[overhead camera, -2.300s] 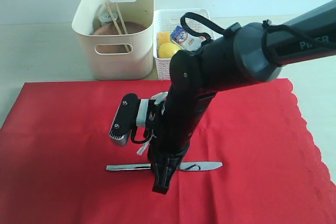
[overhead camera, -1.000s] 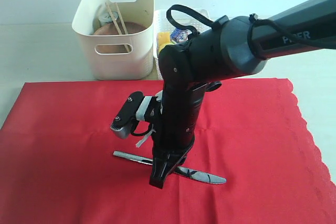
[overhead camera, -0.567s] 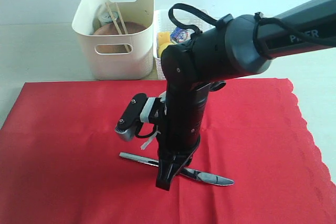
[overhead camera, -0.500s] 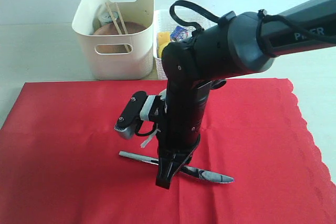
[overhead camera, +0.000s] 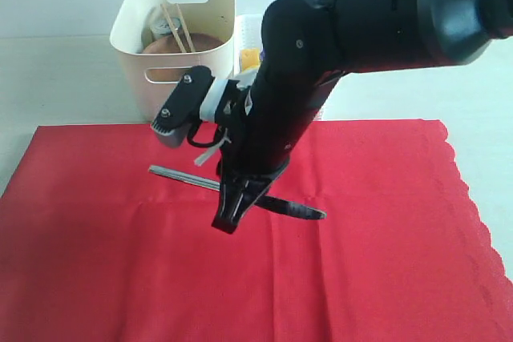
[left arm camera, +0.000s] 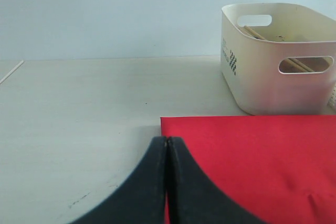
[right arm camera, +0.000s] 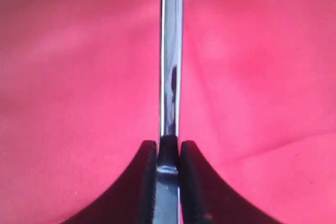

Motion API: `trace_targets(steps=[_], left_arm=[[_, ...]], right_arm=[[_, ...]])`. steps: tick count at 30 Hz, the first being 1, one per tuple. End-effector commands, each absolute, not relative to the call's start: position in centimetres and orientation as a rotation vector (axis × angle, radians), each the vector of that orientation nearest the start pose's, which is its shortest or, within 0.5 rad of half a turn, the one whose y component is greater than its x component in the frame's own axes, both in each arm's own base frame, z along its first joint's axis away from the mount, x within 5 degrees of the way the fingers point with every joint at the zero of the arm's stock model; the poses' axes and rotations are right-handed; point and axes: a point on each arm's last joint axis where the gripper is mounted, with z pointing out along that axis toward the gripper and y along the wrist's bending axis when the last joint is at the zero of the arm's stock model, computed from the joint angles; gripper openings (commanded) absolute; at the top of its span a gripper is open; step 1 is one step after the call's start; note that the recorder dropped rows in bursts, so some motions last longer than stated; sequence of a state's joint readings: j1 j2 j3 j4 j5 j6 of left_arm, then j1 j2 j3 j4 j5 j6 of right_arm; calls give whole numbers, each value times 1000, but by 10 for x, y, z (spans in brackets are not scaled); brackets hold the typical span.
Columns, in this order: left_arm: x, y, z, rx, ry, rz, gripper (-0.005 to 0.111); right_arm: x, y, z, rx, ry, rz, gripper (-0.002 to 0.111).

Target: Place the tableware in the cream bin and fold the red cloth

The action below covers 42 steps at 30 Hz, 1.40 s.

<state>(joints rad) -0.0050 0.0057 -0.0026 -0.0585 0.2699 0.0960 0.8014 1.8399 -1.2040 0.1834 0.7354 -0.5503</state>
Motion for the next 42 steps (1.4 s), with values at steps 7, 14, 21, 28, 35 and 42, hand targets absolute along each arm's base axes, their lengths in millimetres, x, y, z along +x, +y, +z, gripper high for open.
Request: trace_targets(steps=[7,14,21,28,35,42], left_arm=[[55,-2,189,58,1747,12,0],[55,-2,189,58,1747,12,0],[55,-2,189,58,1747,12,0],[55,-2,189,58,1747,12,0],[55,-2,189,58,1747,12,0],[55,-2,189,58,1747,12,0]], right_arm=[[275,289,225,-1437,1963,210,0],[277,290,210,-1467,2005,193,0],[278,300,136,-1402,2426,276,0],[276,306,126,-1351,2544,251,40],[258,318,125,-1505,2487,215,43],[256,314,107,-1609,2513,155,36]])
